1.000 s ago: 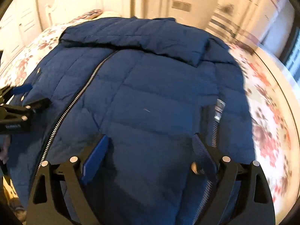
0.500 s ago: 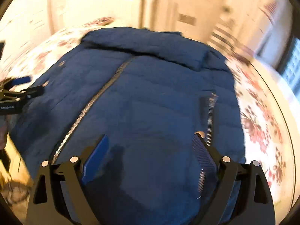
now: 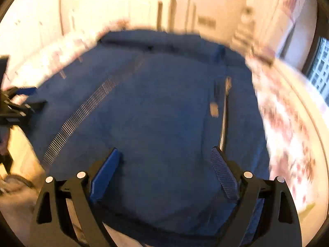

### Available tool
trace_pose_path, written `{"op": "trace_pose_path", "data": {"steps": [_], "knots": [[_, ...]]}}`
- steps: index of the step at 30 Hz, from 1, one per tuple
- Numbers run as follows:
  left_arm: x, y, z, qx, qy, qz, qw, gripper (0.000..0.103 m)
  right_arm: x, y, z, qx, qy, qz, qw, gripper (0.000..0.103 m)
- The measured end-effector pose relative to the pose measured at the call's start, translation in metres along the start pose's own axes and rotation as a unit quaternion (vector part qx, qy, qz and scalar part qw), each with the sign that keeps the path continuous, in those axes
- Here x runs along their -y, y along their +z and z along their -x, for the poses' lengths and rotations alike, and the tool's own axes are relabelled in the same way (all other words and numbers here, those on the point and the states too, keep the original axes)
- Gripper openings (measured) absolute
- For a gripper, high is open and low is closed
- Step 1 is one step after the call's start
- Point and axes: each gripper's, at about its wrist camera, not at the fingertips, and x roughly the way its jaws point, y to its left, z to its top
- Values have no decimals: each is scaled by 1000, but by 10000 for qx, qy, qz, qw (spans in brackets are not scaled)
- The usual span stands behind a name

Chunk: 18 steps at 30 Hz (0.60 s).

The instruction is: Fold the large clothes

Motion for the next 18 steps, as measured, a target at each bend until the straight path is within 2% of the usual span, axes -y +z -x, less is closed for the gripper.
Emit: {"op": "trace_pose_path", "data": {"steps": [4,7,9,10,11,12,13,18], "knots": [[7,0,5,-39,272,-136,9995,101,-3,2,7,-60,-164,27,9998,86],[13,-1,13,-14,460,-290,9985,101,-1,1,28,324,-345,-67,9989,86],[9,-6,13,6,379,-228,9990,101,9,-6,28,304,-592,-152,9977,86],[5,-8,13,-1,279,-128,9995,101,22,-13,19,98,-629,-300,9975,86],[1,-8,10,-17,194,-54,9998,101,32,-18,12,-5,-416,-501,9979,88],[-2,-7,9,-30,140,-16,9999,101,42,-24,13,85,-184,-811,9965,88],[-1,-8,10,-29,148,-27,9999,101,42,-25,15,95,-182,-860,9961,88],[2,-9,9,-18,208,-73,9998,101,39,-24,33,428,-597,-705,9948,88]]}}
